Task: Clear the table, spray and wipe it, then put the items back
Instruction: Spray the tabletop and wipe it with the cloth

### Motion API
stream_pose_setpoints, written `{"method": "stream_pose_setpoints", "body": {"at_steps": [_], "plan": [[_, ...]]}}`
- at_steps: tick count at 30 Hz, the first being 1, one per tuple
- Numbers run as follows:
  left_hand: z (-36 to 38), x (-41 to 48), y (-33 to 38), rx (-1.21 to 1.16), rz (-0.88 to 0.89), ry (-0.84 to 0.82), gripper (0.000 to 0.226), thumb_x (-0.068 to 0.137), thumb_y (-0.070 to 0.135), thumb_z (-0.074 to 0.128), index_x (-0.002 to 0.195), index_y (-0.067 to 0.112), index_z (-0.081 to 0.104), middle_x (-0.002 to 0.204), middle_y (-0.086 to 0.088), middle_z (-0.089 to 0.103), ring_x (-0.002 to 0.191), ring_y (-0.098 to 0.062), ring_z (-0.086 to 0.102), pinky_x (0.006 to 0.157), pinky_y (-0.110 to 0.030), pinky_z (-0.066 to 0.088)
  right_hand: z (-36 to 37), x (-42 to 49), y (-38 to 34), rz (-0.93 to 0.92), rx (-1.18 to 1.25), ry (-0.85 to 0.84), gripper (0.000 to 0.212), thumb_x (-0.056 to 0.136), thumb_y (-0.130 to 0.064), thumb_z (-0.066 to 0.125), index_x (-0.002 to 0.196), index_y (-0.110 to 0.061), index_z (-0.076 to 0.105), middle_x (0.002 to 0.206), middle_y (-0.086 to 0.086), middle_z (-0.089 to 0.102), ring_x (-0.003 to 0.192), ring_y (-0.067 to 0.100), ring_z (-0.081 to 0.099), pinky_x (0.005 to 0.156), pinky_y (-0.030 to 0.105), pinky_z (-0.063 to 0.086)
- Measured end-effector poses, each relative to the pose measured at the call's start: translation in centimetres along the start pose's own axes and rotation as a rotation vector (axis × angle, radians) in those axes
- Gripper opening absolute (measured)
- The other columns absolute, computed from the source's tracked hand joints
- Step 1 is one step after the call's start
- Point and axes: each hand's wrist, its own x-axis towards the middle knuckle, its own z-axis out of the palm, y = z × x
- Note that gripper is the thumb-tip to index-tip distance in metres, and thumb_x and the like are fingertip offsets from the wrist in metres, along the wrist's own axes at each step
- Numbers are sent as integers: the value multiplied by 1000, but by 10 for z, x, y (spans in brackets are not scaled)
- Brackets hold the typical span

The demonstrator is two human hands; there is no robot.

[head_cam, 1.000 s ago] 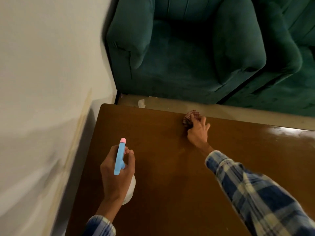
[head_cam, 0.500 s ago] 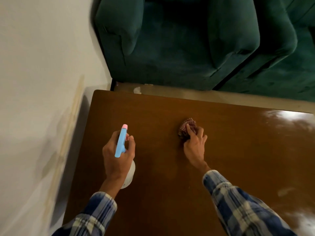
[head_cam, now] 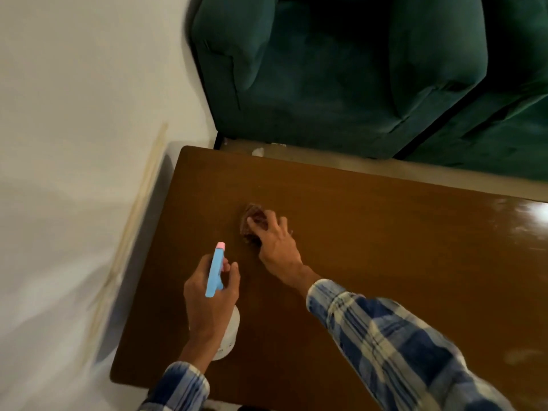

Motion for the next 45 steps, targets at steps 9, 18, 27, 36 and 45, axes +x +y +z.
{"method": "stream_pose_setpoints", "body": {"at_steps": [9,18,27,36,45], "plan": [[-21,30,-11,-108,20,114,15,87,21,73,96,20,61,76,12,60,70,-13,66,60,-15,55,-42,124,-1,155,131,95,63,95,-7,56,152,-29,41,156,7,19,137,39,25,111,57,41],[-23,47,-2,-36,67,127,20,90,16,72,99,23,55,76,21,52,74,-4,63,60,-6,49,31,-27,-29,-343,-106,-196,72,96,-21,59,154,-46,26,160,3,12,134,33,26,108,52,44],[17,57,19,-47,116,80,15,90,21,71,100,17,61,75,15,57,60,-8,63,55,-17,55,-15,7,30,-68,-100,-67,69,99,-19,54,157,-40,24,160,4,8,137,33,22,112,51,39],[50,95,33,2,225,50,18,87,15,74,99,10,62,74,17,52,59,-5,60,60,-8,51,-42,112,37,-4,-27,83,66,97,-20,58,156,-34,31,158,6,16,139,35,23,114,52,38],[97,76,80,-23,282,-22,19,89,20,71,101,24,56,77,20,53,60,-8,62,59,-8,52,-108,31,228,476,84,294,66,91,-11,52,153,-29,37,152,7,24,130,38,28,105,61,42]]}}
